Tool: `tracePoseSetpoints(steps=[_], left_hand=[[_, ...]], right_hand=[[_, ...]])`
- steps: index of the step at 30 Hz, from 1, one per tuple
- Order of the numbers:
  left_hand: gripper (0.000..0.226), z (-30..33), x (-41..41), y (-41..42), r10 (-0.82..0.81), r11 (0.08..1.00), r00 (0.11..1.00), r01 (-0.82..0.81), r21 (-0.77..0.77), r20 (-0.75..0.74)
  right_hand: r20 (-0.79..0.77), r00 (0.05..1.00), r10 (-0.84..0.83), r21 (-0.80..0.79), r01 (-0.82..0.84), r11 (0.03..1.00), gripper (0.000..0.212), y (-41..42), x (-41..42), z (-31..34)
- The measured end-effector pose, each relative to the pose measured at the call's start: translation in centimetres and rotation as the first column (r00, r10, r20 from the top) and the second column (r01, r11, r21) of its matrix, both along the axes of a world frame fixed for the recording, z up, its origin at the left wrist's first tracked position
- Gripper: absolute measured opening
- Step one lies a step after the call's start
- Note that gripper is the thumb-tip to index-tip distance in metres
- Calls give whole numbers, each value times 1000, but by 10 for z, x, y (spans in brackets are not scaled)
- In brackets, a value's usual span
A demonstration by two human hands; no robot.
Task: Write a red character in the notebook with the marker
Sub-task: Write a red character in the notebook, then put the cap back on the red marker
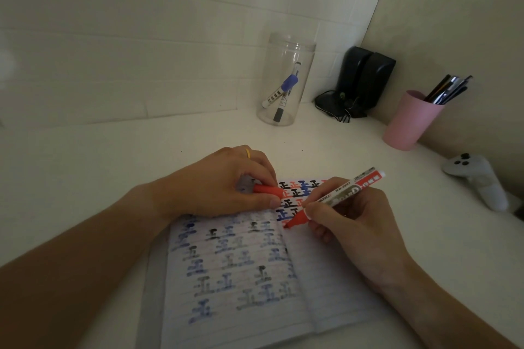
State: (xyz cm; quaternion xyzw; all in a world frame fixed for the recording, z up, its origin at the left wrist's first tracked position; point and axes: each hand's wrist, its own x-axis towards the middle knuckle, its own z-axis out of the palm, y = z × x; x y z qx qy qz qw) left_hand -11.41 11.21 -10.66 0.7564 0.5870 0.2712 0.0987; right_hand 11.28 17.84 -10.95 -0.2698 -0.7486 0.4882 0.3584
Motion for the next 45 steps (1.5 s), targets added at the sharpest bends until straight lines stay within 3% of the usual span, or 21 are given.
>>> tracePoseSetpoints(steps=[19,24,27,29,32,36,40,45], left_hand=[[29,-2,0,2,-14,1000,1000,14,17,1],[30,-4,-1,4,-15,1000,1000,15,16,6],[30,-2,2,0,16,1000,999,-17,20,35],[28,0,5,-4,43,999,996,-45,30,83],[27,2,7,-4,113,988,983,-126,85,143],[25,3,6,-6,232,942,947,-276,191,222],[32,2,5,-5,261,907,910,-345,240,323],[32,2,7,0,233,920,915,-318,230,330]], right_hand=[[73,991,-110,74,105,992,15,3,-1,-2],[88,986,-143,82,136,987,6,5,-3,-3],[-16,984,-175,-134,171,976,21,7,-3,3],[-67,977,-201,-289,174,942,16,8,-5,17],[-57,982,-180,-266,158,951,10,18,-14,40],[-307,938,-164,-177,113,978,4,27,-26,56],[-460,868,-189,-250,78,965,10,34,-25,43],[-409,902,-137,-311,4,951,13,36,-24,26]])
